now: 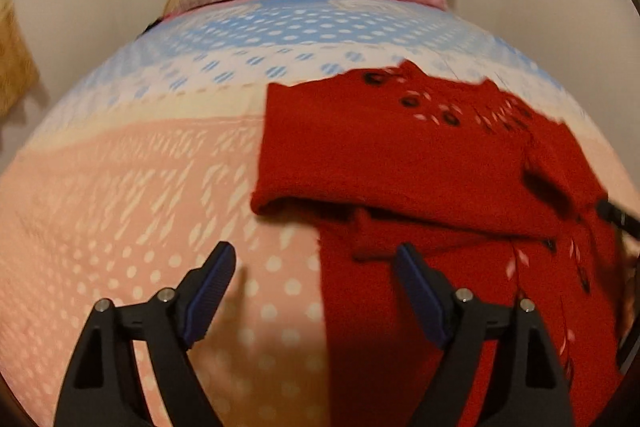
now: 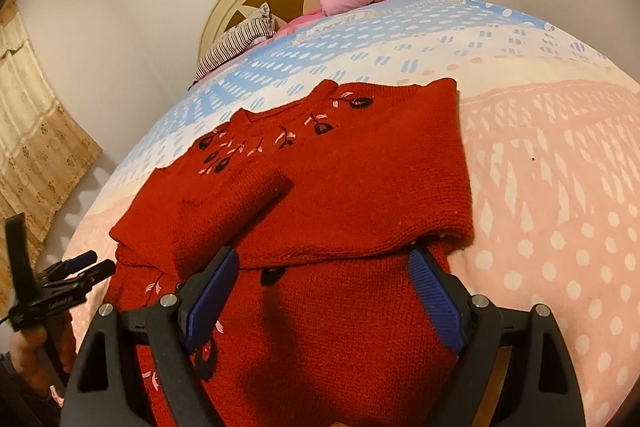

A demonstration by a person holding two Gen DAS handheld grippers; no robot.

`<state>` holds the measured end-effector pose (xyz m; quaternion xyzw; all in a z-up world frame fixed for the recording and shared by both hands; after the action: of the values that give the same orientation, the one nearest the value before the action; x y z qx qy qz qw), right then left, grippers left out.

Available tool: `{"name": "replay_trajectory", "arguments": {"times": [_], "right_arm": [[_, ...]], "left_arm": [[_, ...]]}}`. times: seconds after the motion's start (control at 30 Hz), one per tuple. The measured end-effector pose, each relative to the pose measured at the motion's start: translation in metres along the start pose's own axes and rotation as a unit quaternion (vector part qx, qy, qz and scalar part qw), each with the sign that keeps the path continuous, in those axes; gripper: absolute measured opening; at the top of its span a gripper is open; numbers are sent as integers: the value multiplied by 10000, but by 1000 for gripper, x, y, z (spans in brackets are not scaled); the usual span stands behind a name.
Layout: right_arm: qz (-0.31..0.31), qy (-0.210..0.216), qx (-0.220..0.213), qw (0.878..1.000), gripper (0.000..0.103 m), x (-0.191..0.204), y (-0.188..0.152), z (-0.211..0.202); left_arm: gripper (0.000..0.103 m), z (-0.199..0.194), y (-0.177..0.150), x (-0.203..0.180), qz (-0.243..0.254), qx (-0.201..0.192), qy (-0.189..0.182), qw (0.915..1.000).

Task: Fold small clothes

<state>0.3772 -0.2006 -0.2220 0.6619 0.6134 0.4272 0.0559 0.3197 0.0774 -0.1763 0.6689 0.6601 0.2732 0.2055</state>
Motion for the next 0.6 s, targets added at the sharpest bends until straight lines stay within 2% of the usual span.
{"name": "replay_trajectory", "arguments": {"times": [0.1, 0.17, 0.23, 0.3, 0.43, 0.47, 0.5, 0.6], "right_arm": [[-30, -46, 14, 10000, 88, 0, -1, 1], [-6, -29, 39, 10000, 88, -1, -1, 1], [13, -21, 41, 10000, 88, -1, -1, 2], [0, -46, 48, 10000, 88, -1, -1, 2], [-198, -405, -18, 9990, 87, 7, 3, -3], [-325, -683, -107, 9971, 87, 14, 6, -7], [-433, -784, -158, 9959, 87, 21, 9, -9], [-882, -717, -86, 9935, 87, 64, 13, -10]], "left_arm": [[85, 8, 8, 7, -436, -164, -386, 9982], [85, 17, 8, 7, -425, -19, -203, 9989], [89, 29, 3, 8, -318, 178, 7, 9993], [96, 30, 1, 12, -490, 165, 30, 9987], [96, 27, -6, 20, -667, 74, -11, 9977], [96, 28, -7, 22, -720, 74, -47, 9974], [97, 29, -8, 23, -756, 80, -77, 9971], [100, 30, -9, 24, -809, 123, -96, 9966]]}}
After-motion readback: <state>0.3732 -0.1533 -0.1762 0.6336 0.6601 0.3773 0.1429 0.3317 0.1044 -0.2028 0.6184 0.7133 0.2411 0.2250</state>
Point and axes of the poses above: each gripper's, at about its wrist camera, not at the fingertips, and z roughly the way its jaws point, x to its left, y to its top, the point moved 6 cm from there along z, roughly the way its jaws point, and after that the axes turned 10 degrees about z, right-handed, at the moved point
